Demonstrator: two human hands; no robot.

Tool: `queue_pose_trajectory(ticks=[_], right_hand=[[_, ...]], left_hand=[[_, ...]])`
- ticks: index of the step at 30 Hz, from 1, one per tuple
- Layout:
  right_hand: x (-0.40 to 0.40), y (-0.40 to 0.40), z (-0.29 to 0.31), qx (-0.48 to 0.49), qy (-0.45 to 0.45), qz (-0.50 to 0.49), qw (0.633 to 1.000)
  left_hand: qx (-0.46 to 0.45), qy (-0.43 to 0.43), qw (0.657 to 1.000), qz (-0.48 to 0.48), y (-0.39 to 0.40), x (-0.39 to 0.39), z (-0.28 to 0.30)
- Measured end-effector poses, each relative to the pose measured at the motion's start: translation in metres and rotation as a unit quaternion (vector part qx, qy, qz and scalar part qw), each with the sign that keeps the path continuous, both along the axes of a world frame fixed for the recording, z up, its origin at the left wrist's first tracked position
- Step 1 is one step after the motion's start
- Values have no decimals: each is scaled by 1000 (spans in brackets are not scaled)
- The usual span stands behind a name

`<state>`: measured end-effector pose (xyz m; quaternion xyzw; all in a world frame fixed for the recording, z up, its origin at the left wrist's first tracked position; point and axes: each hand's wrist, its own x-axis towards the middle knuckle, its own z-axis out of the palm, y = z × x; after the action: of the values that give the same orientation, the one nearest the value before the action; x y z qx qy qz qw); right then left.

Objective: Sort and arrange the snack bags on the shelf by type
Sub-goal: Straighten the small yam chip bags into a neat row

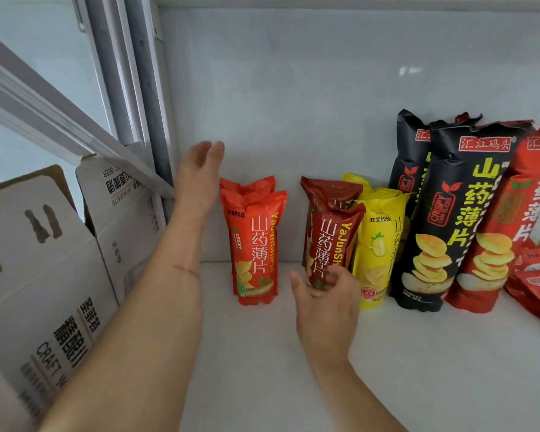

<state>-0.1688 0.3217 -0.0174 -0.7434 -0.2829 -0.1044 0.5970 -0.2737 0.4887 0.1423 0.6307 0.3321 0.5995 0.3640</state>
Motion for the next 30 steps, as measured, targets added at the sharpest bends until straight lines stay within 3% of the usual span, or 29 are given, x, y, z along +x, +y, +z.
queue_pose_trajectory(ticks=[3, 5, 8, 12, 20, 25, 30], right_hand=[[17, -4, -2, 26, 15, -54, 998], [24, 0, -2, 17, 14, -73, 997], [31, 4, -3, -7, 26, -63, 998], [41, 7, -9, -36, 48, -33, 998], [47, 11, -19, -53, 46, 41, 997], [41, 15, -19, -98, 21, 20, 995], [45, 16, -20, -153, 51, 24, 987]], left_hand=[[150, 136, 978, 58, -30, 21, 20], [200, 220, 954, 24, -47, 42, 28], [181, 332, 922, -84, -63, 71, 32], [173, 452, 867, -118, -63, 98, 34], [206, 574, 786, -100, -45, 122, 52], [205, 631, 742, -95, -29, 136, 52], [189, 649, 729, -107, -21, 142, 48]])
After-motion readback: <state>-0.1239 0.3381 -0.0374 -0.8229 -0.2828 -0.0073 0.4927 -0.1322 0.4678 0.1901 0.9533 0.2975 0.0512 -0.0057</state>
